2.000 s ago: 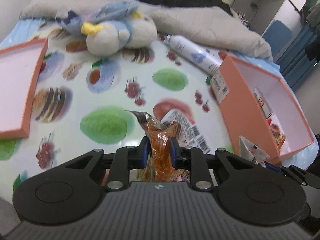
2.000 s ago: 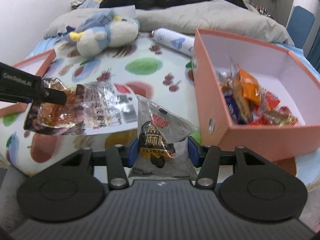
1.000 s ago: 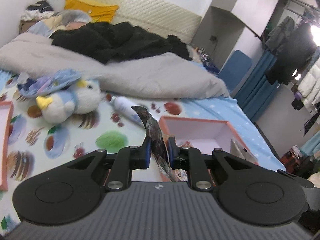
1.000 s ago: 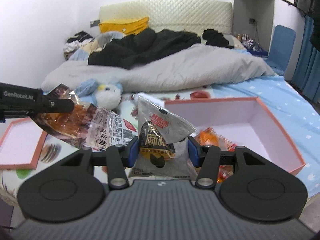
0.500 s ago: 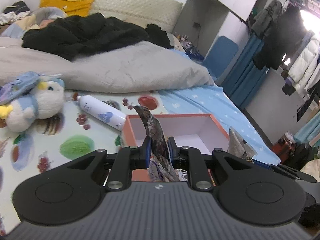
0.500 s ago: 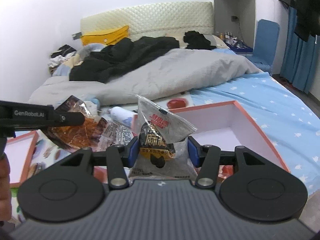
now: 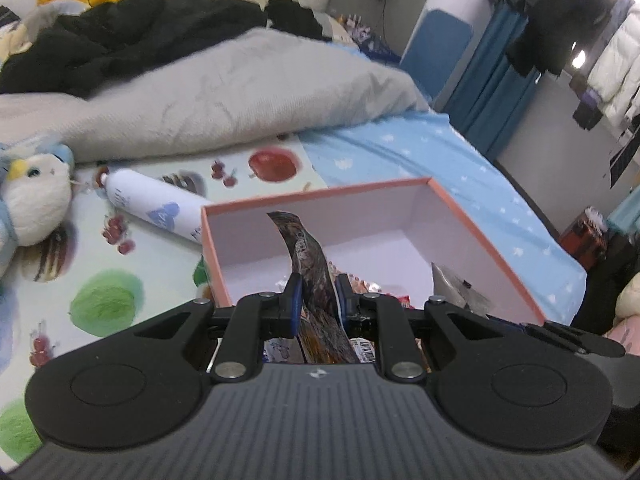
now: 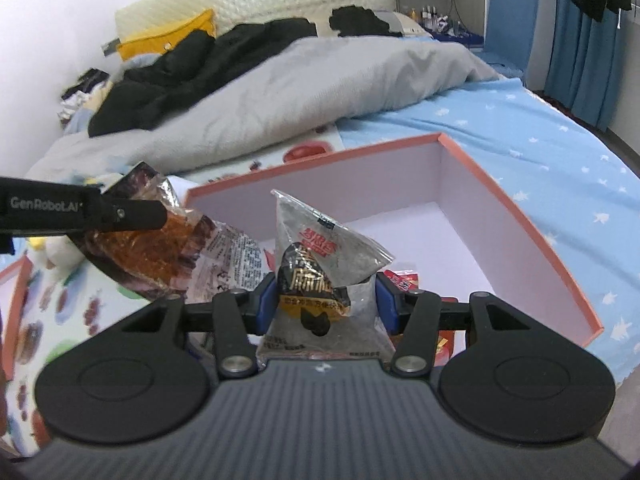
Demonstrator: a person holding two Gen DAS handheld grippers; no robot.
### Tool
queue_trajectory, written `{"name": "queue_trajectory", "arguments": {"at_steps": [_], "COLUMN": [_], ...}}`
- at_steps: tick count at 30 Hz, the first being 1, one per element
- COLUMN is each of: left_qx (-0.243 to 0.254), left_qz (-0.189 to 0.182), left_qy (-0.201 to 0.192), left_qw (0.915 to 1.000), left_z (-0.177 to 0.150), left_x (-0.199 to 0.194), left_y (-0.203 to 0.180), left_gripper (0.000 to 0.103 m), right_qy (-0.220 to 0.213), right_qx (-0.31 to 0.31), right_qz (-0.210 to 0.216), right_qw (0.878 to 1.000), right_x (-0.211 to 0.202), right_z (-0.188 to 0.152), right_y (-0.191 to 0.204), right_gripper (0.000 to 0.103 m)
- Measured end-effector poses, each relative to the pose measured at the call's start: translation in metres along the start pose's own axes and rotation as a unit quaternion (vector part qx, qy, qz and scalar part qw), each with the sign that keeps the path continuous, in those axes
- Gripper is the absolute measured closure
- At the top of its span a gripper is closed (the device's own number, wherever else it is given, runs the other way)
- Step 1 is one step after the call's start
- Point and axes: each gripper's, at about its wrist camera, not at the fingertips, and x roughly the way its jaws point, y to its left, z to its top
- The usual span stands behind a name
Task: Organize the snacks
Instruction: 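Lower both packets into the pink box and open both tools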
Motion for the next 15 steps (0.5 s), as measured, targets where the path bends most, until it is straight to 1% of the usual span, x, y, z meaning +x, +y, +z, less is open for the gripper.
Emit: {"name": "queue_trajectory", "arguments": {"at_steps": [5,9,10,11,12,13,14,15], "left_qx": [0.003,-0.001,-0.001,-0.002,-0.005,-0.009,-0.010,-0.005], "left_qz": [0.003,0.006,0.008,0.012,0.018,0.027,0.031,0.031], "left_qy": [0.018,0.029,0.032,0.039,0.043,0.042,0.038,0.032], "left_qw": [0.9998,0.9996,0.9994,0.9992,0.9989,0.9987,0.9987,0.9990], "left_z": [-0.001,-0.001,0.000,0.001,0.002,0.003,0.004,0.005], "left_x": [0.023,0.029,0.030,0.032,0.032,0.030,0.028,0.024], "left_y": [0.003,0.006,0.006,0.007,0.007,0.008,0.008,0.008], "left_gripper": [0.083,0.082,0.079,0.067,0.057,0.034,0.022,0.021], "right_qy": [0.022,0.033,0.037,0.038,0.035,0.028,0.022,0.014], "right_qx": [0.012,0.015,0.016,0.018,0.020,0.019,0.016,0.013], "right_qz": [-0.002,0.000,-0.003,-0.005,-0.005,-0.006,-0.009,-0.015], "right_qw": [1.000,0.999,0.999,0.999,0.999,0.999,1.000,1.000], "right_x": [0.017,0.024,0.025,0.026,0.025,0.021,0.019,0.015], "right_z": [-0.004,-0.004,-0.003,-0.002,-0.002,-0.002,0.000,0.000], "right_y": [-0.010,-0.013,-0.014,-0.014,-0.016,-0.015,-0.015,-0.015], "right_gripper": [0.049,0.049,0.048,0.046,0.037,0.027,0.024,0.023]}}
